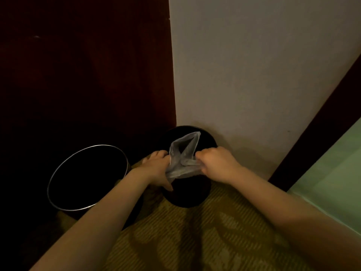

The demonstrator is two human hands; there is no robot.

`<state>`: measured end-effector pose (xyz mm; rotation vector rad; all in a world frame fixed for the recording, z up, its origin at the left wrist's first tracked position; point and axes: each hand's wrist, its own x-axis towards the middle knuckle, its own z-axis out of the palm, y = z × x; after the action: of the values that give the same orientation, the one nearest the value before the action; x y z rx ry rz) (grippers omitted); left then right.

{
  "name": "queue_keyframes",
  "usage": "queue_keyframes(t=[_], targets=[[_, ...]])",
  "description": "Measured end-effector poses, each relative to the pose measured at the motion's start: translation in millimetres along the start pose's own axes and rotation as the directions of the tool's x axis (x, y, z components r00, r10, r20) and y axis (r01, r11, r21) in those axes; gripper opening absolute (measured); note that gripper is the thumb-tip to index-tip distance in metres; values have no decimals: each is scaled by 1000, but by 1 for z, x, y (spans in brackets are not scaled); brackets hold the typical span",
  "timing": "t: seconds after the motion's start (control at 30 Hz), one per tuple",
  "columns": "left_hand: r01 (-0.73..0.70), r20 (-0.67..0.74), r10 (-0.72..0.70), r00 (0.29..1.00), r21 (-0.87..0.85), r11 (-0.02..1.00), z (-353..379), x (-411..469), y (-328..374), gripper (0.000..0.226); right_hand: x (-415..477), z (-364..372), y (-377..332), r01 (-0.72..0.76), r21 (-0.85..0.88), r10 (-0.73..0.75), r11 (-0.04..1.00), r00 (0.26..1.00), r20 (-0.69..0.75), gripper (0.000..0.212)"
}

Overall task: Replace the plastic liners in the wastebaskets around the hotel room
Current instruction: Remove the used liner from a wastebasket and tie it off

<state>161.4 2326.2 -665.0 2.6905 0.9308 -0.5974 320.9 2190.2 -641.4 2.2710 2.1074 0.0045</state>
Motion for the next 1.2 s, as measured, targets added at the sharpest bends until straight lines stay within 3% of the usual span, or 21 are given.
queue_keyframes(t=[0.03, 0.13, 0.17, 0.3, 0.4, 0.5, 0.57, 0.6, 0.7, 0.77, 0.8, 0.87, 0.93, 1.1, 1.17, 1.2], targets=[[-4, -63, 4, 998, 3, 1000, 2, 3, -1, 83, 0, -3, 5, -30, 37, 31, 999, 998, -50, 6], [-49, -211, 29, 977, -92, 995, -6, 5, -5, 18, 5, -10, 17, -91, 145, 120, 985, 970, -213, 9], [-71, -258, 42, 965, -106, 992, -11, 3, -6, 13, 8, -12, 19, -88, 174, 131, 981, 959, -253, 11], [-161, -530, 191, 826, 104, 982, -34, -8, -4, 14, 20, -16, 22, 11, 270, 65, 963, 960, -272, 22], [-254, -635, 301, 712, 166, 953, -48, -14, 1, 12, 28, -19, 22, 58, 245, 10, 968, 964, -267, 19], [-371, -664, 372, 648, 151, 916, -51, -16, 6, 7, 36, -17, 16, 127, 290, -67, 949, 976, -207, 26], [-444, -685, 401, 608, 125, 887, -53, -18, 11, 9, 42, -12, 13, 168, 337, -105, 926, 975, -197, 13], [-467, -694, 405, 595, 111, 877, -53, -19, 12, 10, 45, -9, 12, 180, 355, -115, 917, 974, -195, 6], [-500, -739, 344, 579, 12, 866, -55, -21, 11, 9, 49, -1, 11, 157, 444, -72, 882, 977, -202, 10], [-472, -780, 194, 595, -144, 870, -56, -18, 8, 15, 48, 2, 12, 106, 547, 31, 830, 971, -235, 23], [-444, -760, 80, 645, -287, 849, -55, -15, 4, 31, 49, 4, 14, 98, 599, 85, 795, 959, -270, 28], [-337, -521, -75, 850, -648, 682, -51, -14, -4, 79, 48, 6, 18, 113, 695, 168, 710, 931, -323, 36], [-242, -283, -6, 959, -829, 503, -41, -13, -11, 98, 48, 7, 22, 129, 751, 205, 648, 920, -335, 38], [-262, -199, 181, 963, -848, 461, -26, 1, 6, 85, 44, 5, 27, 203, 739, 132, 642, 921, -368, 14], [-299, -233, 195, 953, -836, 461, -28, 10, 16, 76, 43, 4, 26, 218, 760, 128, 612, 921, -367, 17], [-327, -281, 168, 945, -835, 442, -30, 14, 20, 59, 42, 4, 27, 213, 767, 136, 605, 922, -363, 21]])
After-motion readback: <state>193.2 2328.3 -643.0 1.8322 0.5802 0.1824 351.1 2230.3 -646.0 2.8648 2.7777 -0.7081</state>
